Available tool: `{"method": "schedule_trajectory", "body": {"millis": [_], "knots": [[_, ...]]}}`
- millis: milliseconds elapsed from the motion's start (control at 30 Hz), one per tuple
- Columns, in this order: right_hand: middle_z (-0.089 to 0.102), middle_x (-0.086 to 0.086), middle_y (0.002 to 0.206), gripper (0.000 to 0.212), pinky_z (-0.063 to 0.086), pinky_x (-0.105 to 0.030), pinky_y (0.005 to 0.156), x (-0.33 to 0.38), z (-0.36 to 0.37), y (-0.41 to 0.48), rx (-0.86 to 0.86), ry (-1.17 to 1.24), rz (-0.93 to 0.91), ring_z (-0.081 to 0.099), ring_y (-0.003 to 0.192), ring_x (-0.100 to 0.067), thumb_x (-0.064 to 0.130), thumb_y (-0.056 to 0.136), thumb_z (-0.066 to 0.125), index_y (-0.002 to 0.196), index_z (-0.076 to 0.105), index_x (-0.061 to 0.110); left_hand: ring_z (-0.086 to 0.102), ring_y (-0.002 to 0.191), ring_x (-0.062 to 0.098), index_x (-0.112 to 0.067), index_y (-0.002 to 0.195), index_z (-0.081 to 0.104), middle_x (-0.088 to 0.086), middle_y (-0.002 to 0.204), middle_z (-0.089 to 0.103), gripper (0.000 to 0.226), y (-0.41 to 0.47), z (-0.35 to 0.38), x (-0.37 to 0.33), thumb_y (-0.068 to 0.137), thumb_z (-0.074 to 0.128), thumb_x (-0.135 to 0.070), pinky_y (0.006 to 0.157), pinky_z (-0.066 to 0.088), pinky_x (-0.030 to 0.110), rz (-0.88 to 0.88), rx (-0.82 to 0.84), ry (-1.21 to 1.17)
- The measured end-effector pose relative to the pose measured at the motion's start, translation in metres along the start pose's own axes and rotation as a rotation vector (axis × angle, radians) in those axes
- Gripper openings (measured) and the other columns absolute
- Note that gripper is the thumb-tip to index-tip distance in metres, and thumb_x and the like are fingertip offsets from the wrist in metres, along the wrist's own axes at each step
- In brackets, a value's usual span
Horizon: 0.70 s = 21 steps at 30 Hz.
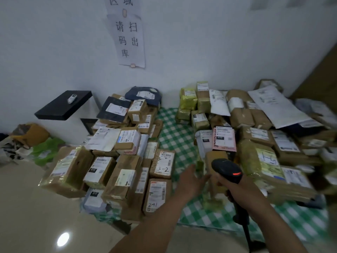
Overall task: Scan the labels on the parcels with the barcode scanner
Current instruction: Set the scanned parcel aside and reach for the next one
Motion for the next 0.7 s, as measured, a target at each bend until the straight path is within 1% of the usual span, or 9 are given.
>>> {"method": "schedule_trajectory", "body": {"millis": [33,100,200,300,367,467,567,633,700], "knots": [[0.073,0.000,0.065,0.017,0.048,-0.029,0.055,-0.006,-0.010,-0.002,-0.022,0.012,0.021,0.059,0.049,-0.011,0.032,0.091,0.076,0.097,0.073,0.016,0.052,0.134,0.020,-0.022,0.151,0.042,-0.001,0.149,0.052,0.073,0.001,0.008,-0.008,0.091,0.071,-0.052,0.102,0.042,0.029,-0.013,0.046,-0.013],[0.075,-0.005,0.070,0.022,0.050,-0.032,0.059,-0.018,-0.028,-0.005,-0.076,0.054,0.058,0.061,0.053,-0.014,0.033,0.090,0.077,0.097,0.074,0.012,0.050,0.138,0.023,-0.022,0.155,0.035,0.002,0.154,0.048,0.090,0.004,0.022,-0.021,0.084,0.076,-0.057,0.110,0.044,0.035,-0.078,0.111,-0.059],[0.078,-0.010,0.086,0.024,0.051,-0.030,0.057,-0.032,-0.043,-0.012,-0.154,0.124,0.070,0.063,0.056,-0.015,0.036,0.087,0.081,0.103,0.072,0.021,0.051,0.138,0.025,-0.023,0.157,0.034,0.003,0.155,0.047,0.101,0.010,0.035,-0.032,0.076,0.078,-0.065,0.113,0.044,0.040,-0.182,0.112,-0.053],[0.078,-0.004,0.087,0.025,0.050,-0.029,0.058,-0.041,-0.050,-0.016,-0.181,0.170,0.075,0.063,0.056,-0.014,0.035,0.086,0.081,0.107,0.070,0.024,0.057,0.130,0.023,-0.024,0.152,0.044,0.003,0.149,0.054,0.082,0.012,0.041,-0.033,0.084,0.077,-0.055,0.102,0.046,0.032,-0.192,0.141,-0.025],[0.079,-0.002,0.090,0.030,0.051,-0.028,0.058,-0.046,-0.052,-0.015,-0.173,0.170,0.087,0.064,0.055,-0.012,0.032,0.087,0.081,0.112,0.071,0.020,0.061,0.116,0.021,-0.026,0.148,0.050,0.001,0.142,0.060,0.067,0.012,0.041,-0.030,0.089,0.075,-0.046,0.096,0.049,0.029,-0.188,0.145,-0.123],[0.076,0.001,0.095,0.030,0.052,-0.025,0.057,-0.047,-0.050,-0.012,-0.174,0.175,0.079,0.070,0.061,-0.013,0.030,0.090,0.079,0.116,0.067,0.022,0.062,0.098,0.016,-0.030,0.141,0.055,-0.006,0.119,0.065,0.054,0.009,0.039,-0.022,0.092,0.073,-0.042,0.097,0.056,0.039,-0.249,0.149,-0.303],[0.074,0.005,0.099,0.025,0.055,-0.029,0.064,-0.041,-0.041,-0.008,-0.152,0.191,0.067,0.076,0.071,-0.018,0.033,0.090,0.078,0.111,0.064,0.032,0.066,0.103,0.020,-0.028,0.139,0.059,-0.006,0.117,0.069,0.054,0.006,0.037,-0.013,0.090,0.076,-0.043,0.095,0.059,0.046,-0.286,0.136,-0.456],[0.075,0.004,0.099,0.022,0.058,-0.035,0.067,-0.038,-0.034,-0.005,-0.149,0.182,0.055,0.077,0.077,-0.019,0.035,0.089,0.079,0.106,0.066,0.034,0.067,0.109,0.021,-0.030,0.137,0.060,-0.005,0.122,0.070,0.054,0.005,0.034,-0.005,0.088,0.077,-0.045,0.097,0.058,0.047,-0.245,0.109,-0.553],[0.077,0.003,0.095,0.018,0.059,-0.036,0.067,-0.032,-0.028,-0.003,-0.162,0.193,0.016,0.077,0.080,-0.019,0.035,0.089,0.079,0.102,0.067,0.035,0.067,0.114,0.021,-0.035,0.133,0.061,-0.004,0.126,0.070,0.047,-0.004,0.029,-0.006,0.090,0.076,-0.039,0.101,0.055,0.048,-0.179,0.097,-0.673]]}}
Point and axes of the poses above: each hand's wrist, its own y-axis towards the middle knuckle, its own z-axis out of the palm, x = y × z, the point moved 1 cm from there along y, towards the middle knuckle
